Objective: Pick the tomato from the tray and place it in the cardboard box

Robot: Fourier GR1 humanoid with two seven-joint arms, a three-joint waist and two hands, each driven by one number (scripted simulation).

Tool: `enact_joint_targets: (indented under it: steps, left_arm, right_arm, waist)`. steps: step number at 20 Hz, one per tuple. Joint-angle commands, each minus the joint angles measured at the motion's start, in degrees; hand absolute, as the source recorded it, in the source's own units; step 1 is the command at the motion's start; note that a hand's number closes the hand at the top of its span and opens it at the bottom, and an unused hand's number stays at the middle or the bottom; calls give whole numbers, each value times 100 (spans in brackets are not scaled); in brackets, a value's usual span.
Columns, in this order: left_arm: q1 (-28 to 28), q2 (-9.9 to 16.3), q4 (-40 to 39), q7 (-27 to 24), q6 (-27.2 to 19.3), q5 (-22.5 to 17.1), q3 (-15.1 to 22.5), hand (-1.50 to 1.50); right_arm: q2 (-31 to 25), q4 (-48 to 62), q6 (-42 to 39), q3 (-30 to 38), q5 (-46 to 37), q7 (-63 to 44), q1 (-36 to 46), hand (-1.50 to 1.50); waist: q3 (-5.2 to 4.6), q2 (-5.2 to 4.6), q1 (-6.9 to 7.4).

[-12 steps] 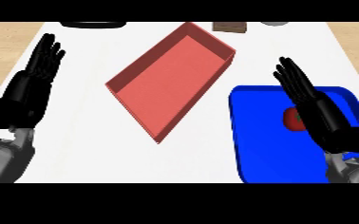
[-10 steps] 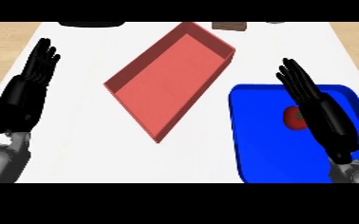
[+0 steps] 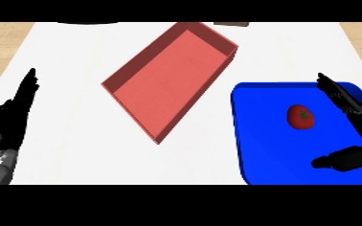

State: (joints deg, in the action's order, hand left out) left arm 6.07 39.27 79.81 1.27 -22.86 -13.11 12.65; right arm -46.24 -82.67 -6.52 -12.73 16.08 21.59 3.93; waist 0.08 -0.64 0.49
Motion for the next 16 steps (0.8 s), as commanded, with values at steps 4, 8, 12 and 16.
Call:
enact_joint_targets:
  steps: [4,8,12,16]
  left_arm:
    - [115,-147,-541,-9,-85,256,56,0]
    - [260,-170,-558,24,43,304,74,0]
    - [133,-217,-561,-144,51,406,137,0]
    - [125,-337,-616,-155,60,458,115,0]
  right_arm:
    - [335,2072,-1475,453,331,2742,-110,-150]
    - [-18,3321,-1377,502,-708,3668,688,-150]
    - [-622,3439,-706,70,-1800,3344,1116,-150]
    - [-841,3743,-1006,-326,-2440,3264,1701,-150]
  waist:
    - [27,-22,10]
    - [24,-15,148]
    - [11,-14,247]
    - [1,11,185]
